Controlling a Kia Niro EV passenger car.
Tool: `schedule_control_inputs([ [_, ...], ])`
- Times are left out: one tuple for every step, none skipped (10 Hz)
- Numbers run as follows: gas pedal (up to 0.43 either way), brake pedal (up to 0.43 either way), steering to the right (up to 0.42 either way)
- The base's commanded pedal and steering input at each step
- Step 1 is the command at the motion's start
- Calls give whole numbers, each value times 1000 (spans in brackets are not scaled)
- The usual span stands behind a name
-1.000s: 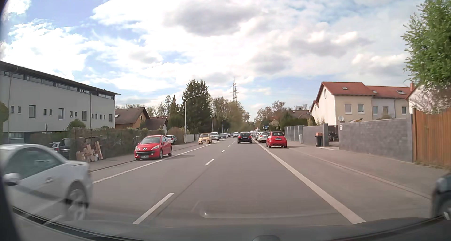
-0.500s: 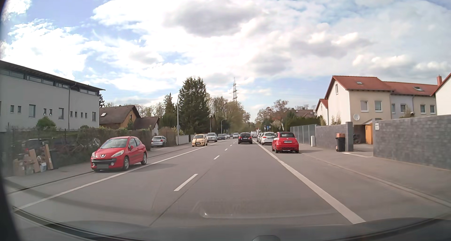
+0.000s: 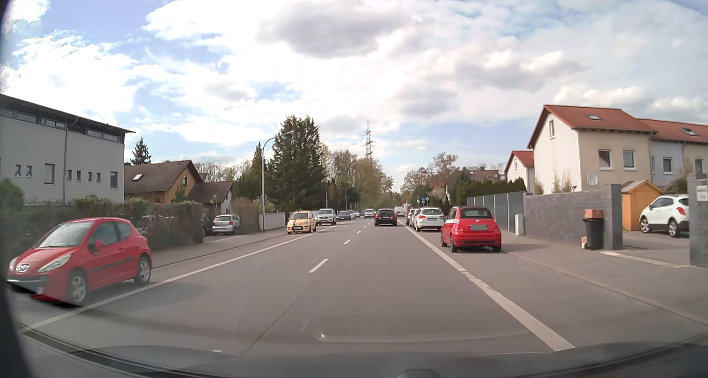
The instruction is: Follow the waypoints while adhering to traffic rules and regulations
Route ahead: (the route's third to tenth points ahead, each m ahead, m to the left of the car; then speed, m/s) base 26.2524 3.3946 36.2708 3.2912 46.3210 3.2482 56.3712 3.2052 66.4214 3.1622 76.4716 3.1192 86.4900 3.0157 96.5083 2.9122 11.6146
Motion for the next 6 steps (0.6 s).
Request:
schedule_control_inputs([
  [79, 0, -3],
  [79, 0, -3],
  [79, 0, -3],
  [79, 0, -3],
  [79, 0, -3],
  [79, 0, -3],
])
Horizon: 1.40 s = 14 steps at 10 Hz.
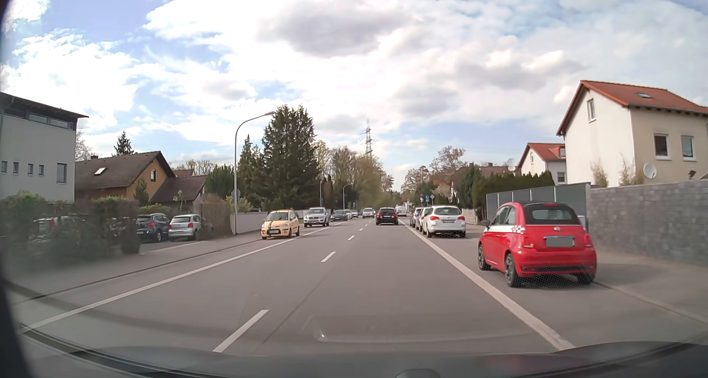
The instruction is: Follow the waypoints while adhering to traffic rules and regulations
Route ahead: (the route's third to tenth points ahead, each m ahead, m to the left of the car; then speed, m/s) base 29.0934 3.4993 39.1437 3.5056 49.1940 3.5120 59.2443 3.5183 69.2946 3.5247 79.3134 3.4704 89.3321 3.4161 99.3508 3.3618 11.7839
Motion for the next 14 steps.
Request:
schedule_control_inputs([
  [67, 0, -3],
  [67, 0, -3],
  [67, 0, -3],
  [67, 0, -3],
  [67, 0, -3],
  [67, 0, -3],
  [67, 0, -3],
  [67, 0, -3],
  [67, 0, -3],
  [67, 0, -3],
  [59, 0, -3],
  [59, 0, -3],
  [59, 0, -3],
  [59, 0, -3],
])
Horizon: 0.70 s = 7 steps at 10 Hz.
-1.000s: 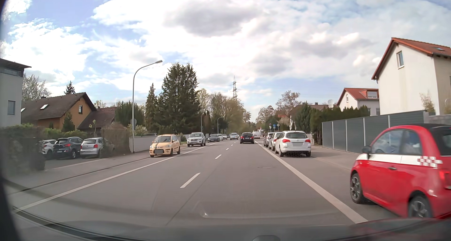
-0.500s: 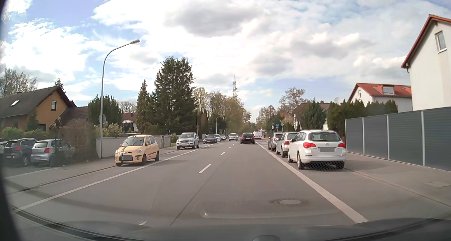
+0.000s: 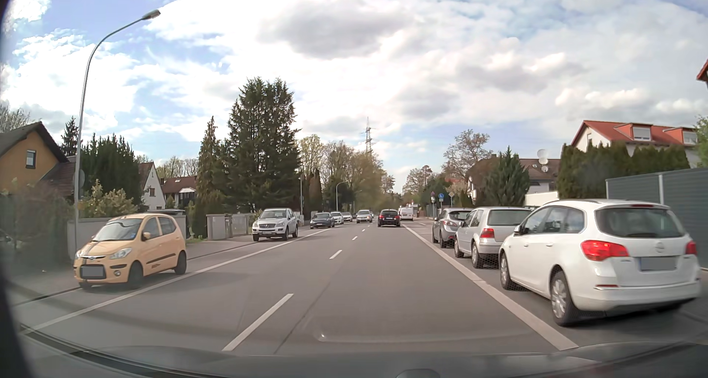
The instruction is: Follow the waypoints while adhering to traffic rules and regulations
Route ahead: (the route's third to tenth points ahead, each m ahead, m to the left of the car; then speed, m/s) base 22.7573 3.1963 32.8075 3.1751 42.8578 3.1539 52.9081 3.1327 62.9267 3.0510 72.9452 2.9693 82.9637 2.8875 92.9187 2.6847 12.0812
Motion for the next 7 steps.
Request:
schedule_control_inputs([
  [59, 0, -3],
  [59, 0, -2],
  [59, 0, -1],
  [59, 0, -1],
  [59, 0, 0],
  [59, 0, 0],
  [59, 0, 0],
])
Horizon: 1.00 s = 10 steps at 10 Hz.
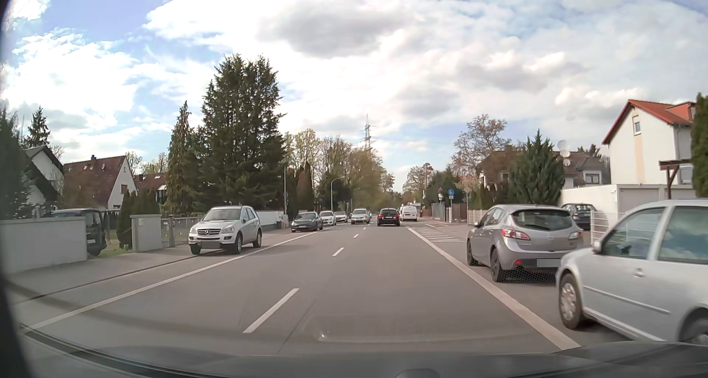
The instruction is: Follow the waypoints while adhering to traffic rules and regulations
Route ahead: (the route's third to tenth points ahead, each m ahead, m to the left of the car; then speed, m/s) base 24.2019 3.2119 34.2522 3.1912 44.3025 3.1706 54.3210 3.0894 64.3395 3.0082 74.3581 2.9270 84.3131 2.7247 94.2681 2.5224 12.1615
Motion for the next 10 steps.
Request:
schedule_control_inputs([
  [59, 0, 0],
  [59, 0, 0],
  [59, 0, 0],
  [59, 0, 0],
  [59, 0, 0],
  [59, 0, 0],
  [59, 0, 0],
  [59, 0, 0],
  [39, 0, 0],
  [39, 0, 0],
])
